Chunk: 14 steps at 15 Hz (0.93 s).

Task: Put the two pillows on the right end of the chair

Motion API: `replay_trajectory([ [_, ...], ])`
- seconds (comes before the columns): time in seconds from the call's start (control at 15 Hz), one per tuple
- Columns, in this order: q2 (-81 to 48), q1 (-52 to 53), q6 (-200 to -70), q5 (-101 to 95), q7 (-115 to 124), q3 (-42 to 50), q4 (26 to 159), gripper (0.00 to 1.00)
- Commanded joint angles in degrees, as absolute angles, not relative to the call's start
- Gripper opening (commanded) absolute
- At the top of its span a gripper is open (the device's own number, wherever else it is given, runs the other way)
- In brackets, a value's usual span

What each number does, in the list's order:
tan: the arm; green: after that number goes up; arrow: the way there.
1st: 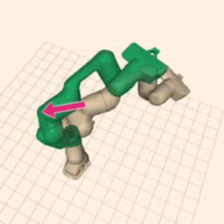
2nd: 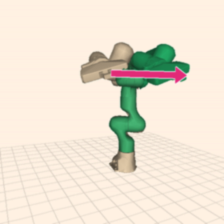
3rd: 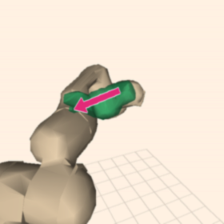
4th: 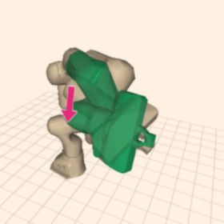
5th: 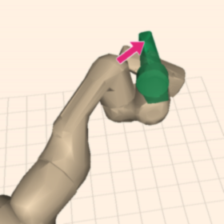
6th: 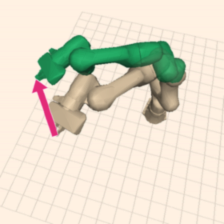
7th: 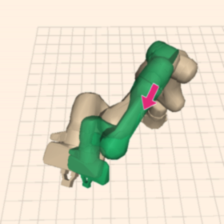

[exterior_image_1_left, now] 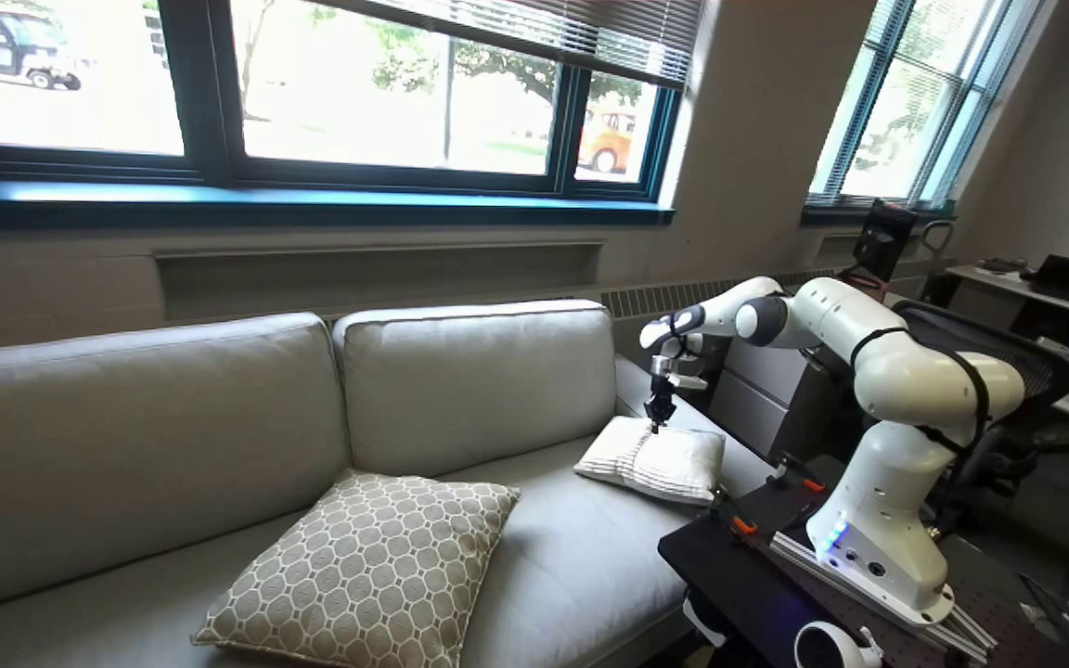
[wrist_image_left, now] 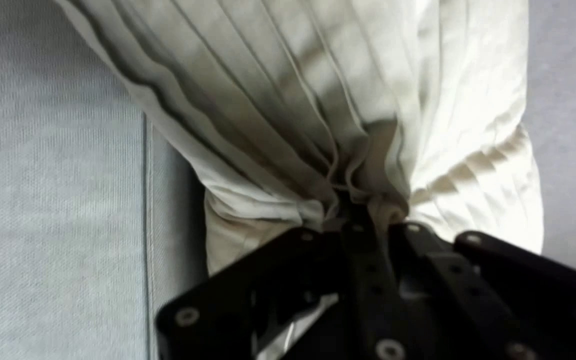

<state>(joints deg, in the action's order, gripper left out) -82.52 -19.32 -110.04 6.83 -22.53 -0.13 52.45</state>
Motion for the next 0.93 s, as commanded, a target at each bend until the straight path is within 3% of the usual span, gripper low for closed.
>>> replay_trajectory([
  [0.0,-77.56,-20.35,-116.88,10.52,-20.26,-1.66,55.67,0.06],
  [0.47,-73.22,-20.6,-131.17,17.82,-15.01,-1.38,63.6,0.06],
  [0.87,-67.99,-20.07,-142.7,22.32,-11.08,-0.94,79.09,0.05],
])
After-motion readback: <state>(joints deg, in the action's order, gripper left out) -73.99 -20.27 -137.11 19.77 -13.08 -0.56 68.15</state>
